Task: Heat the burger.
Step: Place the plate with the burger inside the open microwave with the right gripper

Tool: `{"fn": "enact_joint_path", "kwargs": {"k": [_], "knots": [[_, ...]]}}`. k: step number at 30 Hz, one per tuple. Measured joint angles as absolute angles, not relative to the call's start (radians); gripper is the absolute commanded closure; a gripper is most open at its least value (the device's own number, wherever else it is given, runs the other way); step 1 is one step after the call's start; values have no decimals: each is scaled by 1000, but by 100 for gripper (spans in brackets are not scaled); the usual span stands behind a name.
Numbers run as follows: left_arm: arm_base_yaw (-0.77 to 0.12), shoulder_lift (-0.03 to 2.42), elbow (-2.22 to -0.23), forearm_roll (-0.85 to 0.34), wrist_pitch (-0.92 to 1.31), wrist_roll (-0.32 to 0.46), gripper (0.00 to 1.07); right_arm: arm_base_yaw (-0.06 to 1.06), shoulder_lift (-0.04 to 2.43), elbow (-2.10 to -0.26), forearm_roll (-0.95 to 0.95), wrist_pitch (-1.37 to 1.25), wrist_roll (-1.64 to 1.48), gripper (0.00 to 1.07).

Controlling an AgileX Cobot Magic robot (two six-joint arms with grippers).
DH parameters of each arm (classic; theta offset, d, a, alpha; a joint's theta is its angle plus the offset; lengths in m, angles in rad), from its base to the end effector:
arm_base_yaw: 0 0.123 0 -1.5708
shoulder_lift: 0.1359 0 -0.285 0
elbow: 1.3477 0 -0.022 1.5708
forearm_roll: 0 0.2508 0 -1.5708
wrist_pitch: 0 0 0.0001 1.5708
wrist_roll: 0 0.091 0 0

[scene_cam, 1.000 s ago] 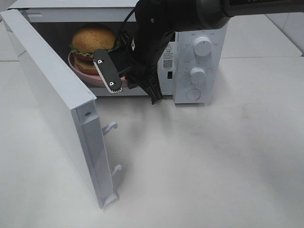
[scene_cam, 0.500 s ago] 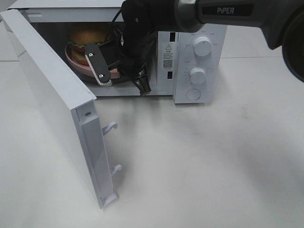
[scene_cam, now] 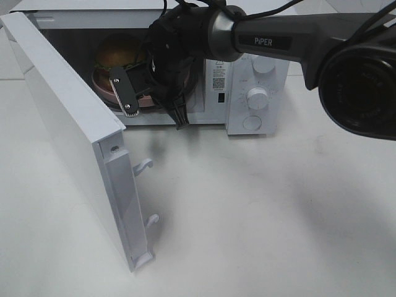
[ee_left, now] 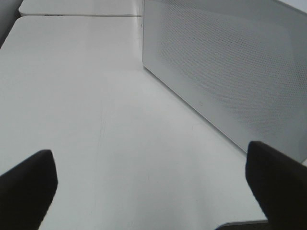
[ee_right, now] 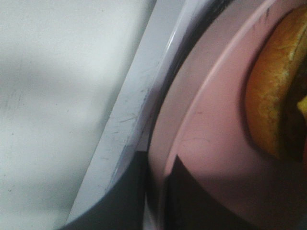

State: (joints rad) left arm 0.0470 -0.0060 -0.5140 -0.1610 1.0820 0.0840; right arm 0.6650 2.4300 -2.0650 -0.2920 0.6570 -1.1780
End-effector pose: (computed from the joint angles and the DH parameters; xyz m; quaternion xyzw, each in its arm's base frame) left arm -0.0083 -0.0133 0.2802 0.0205 0.8506 -0.0461 0.5234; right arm 0.4355 0.3212 0.1595 -0.7979 0.5032 -0.1950 0.2687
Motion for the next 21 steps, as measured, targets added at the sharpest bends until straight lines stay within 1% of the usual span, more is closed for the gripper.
{"fn": "enact_joint_path", "kwargs": {"k": [3,5,8,10,11,12,13,14,15,16,17,18,20,21], "knots": [[47,-6,-514,-161,1082,84,4,663,2432,-2066,-295,657,-1169,100],[47,-6,-514,-161,1082,84,4,655,2440,-2067,-308,640,-1150,94],[47,-6,-514,-161,1082,84,4,650,2440,-2071,-308,631,-1146,92],[47,-6,-514,-161,1082,84,4,648,2440,-2077,-315,615,-1127,79],[47,-6,-514,-161,1082,84,4,648,2440,-2077,-315,615,-1127,79],[47,-6,-514,-161,1082,84,4,648,2440,-2078,-314,608,-1118,70],[47,-6,-514,-161,1082,84,4,648,2440,-2078,-314,608,-1118,70],[47,-6,-514,-161,1082,84,4,648,2440,-2078,-314,606,-1115,67],[47,-6,-514,-161,1082,84,4,648,2440,-2075,-314,601,-1101,60],[47,-6,-514,-161,1082,84,4,648,2440,-2075,-314,601,-1101,60],[47,-6,-514,-161,1082,84,4,648,2437,-2062,-315,591,-1094,55],[47,-6,-514,-161,1082,84,4,648,2437,-2062,-315,591,-1094,55],[47,-6,-514,-161,1082,84,4,648,2418,-2011,-315,551,-1092,51],[47,-6,-514,-161,1082,84,4,648,2418,-2011,-315,551,-1092,51]]}}
